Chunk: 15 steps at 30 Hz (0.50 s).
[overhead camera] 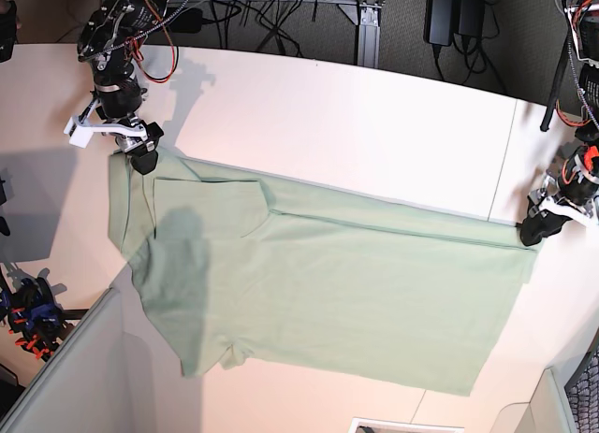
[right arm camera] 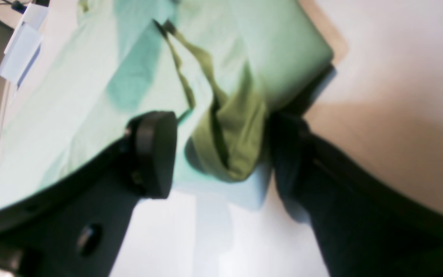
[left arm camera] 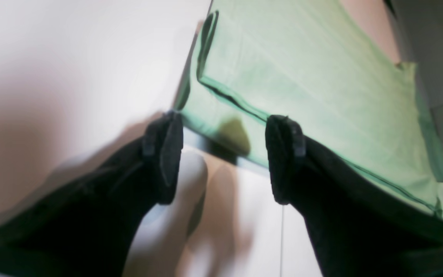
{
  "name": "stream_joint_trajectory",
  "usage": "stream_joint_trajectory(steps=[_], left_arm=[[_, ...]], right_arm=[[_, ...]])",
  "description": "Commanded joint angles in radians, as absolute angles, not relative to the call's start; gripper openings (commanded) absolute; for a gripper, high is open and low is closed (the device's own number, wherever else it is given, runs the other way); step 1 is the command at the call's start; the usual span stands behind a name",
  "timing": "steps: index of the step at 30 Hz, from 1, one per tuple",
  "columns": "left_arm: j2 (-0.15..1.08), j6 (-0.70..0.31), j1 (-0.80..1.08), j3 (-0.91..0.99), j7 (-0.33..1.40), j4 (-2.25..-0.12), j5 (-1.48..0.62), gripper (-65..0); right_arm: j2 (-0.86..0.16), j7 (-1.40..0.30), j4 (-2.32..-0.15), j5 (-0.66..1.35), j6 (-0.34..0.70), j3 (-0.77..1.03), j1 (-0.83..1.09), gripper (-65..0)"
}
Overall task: Fold the T-shirt properly
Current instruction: 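Regrasp the shirt edge with both grippers and drag it flat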
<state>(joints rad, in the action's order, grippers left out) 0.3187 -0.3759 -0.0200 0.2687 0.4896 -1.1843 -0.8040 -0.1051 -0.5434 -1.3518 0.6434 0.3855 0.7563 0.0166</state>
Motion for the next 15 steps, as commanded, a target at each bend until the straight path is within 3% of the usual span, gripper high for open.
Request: stream_joint_trajectory(steps=[1, 10, 12, 14, 15], left_arm=[[0.324, -0.321, -0.037, 0.258, 0.537, -1.170, -0.768, -26.3], [0.288, -0.299, -0.121, 0.232, 0.533, -1.077, -0.740, -26.5], [0.284, -0.299, -0.128, 0.232, 0.527, -1.077, -0.737, -32.4], [0.284, -0.299, -0.128, 0.232, 0.517, -1.077, -0.735, -44.7], [0.284, -0.299, -0.127, 0.232, 0.511, -1.077, -0.728, -50.7]], right_arm=[[-0.118, -0.531, -1.365, 0.655, 0.389, 0.759, -0.001, -26.4], [-0.113, -0.476, -1.327, 0.619, 0.389, 0.710, -0.039, -26.5], [-0.113, -0.459, -1.319, 0.610, 0.389, 0.694, -0.041, -26.7], [-0.113, -0.448, -1.318, 0.597, 0.389, 0.679, -0.041, -27.5], [-0.113, -0.436, -1.318, 0.583, 0.389, 0.672, -0.041, -31.8]])
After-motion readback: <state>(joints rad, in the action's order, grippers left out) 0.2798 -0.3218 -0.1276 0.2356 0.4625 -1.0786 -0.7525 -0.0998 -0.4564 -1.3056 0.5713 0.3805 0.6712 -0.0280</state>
